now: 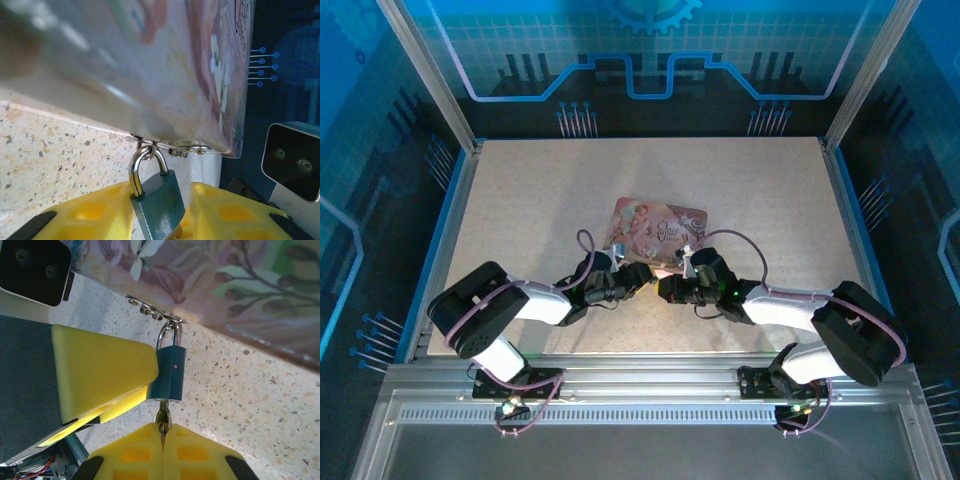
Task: Unlock a padlock with a key
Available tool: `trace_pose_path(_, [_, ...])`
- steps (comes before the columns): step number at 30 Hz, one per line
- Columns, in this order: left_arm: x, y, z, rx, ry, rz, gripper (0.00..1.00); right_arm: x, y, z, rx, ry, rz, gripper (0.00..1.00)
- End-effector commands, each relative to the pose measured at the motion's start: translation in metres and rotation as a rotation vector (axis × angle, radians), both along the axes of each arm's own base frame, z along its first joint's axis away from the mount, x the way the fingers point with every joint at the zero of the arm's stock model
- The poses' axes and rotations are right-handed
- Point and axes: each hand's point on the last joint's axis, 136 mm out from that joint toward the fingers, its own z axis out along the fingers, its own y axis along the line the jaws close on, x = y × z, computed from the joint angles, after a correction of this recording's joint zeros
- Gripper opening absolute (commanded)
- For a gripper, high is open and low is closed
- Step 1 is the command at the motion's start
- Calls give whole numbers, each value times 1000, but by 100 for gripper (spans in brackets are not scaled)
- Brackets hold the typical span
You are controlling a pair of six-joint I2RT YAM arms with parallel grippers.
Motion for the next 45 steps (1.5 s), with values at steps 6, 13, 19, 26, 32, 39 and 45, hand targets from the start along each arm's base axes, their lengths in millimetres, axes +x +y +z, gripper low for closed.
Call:
trace_pose_path(6, [-5,-10,-10,-36,58,-19,23,2,15,28,84,-21,4,4])
trace_pose_path(13, [-5,-9,-9,-35,53,-17,8,3,9,29,61,-38,-9,9])
trace_pose_path(19, [-4,-7,-6,-30,44,-8,3,-1,-2,24,-6,-76,-1,22])
trace_pose_path(26, [-5,-5,0,-21,39,-4,1,-8,-25,17,-124,-187,36,33])
trace_pose_path(32, [-5,-7,8,-30,53,-2,0,-9,-44,40,-209,-416,72,47])
trace_pose_path(39, [-6,-11,23,-54,65,1,0,-13,-60,70,-285,-674,132,67])
trace_pose_path(45, [-7,-8,31,-74,94,29,0,-25,-55,78,-372,-843,282,82])
